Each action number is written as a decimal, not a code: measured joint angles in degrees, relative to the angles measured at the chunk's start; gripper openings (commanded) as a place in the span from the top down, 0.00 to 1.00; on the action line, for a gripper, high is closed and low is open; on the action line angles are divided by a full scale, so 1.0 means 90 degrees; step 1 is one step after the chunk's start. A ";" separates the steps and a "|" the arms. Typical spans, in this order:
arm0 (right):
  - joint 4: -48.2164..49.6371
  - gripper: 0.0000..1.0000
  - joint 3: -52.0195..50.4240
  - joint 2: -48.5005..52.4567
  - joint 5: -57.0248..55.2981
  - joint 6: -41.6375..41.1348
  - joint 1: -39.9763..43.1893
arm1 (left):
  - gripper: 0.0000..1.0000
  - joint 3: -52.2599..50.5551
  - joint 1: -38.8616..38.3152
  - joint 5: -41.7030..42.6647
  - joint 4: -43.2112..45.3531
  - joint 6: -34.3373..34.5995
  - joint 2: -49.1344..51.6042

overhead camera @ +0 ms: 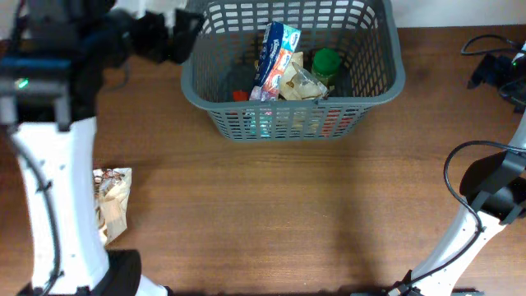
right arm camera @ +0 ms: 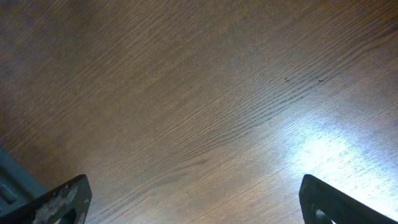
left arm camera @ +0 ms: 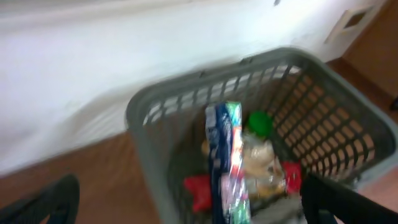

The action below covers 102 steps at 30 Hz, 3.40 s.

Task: Pack container
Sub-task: 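Withdraw the left gripper and move it over the mushroom bag, then lower the left gripper onto the dried mushroom bag and close on it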

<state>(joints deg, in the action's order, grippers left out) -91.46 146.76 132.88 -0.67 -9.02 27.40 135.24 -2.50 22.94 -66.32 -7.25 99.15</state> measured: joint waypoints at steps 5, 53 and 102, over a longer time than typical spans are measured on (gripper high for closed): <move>0.0000 0.01 0.0000 0.0000 0.0000 -0.0002 0.0000 | 0.01 -0.0015 0.0639 0.0019 -0.1025 0.0002 -0.0119; 0.0000 0.01 0.0000 0.0000 0.0000 0.0002 0.0000 | 0.01 -0.5564 0.4830 -0.0733 -0.2137 -0.0197 -0.4231; 0.0000 0.01 0.0000 0.0000 0.0000 -0.0002 0.0000 | 0.01 -0.6147 0.3849 -0.2482 -0.1304 -0.2907 -0.0724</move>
<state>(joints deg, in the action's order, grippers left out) -91.46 146.76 132.88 -0.67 -9.04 27.40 79.92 32.14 0.60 -78.06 -33.41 92.64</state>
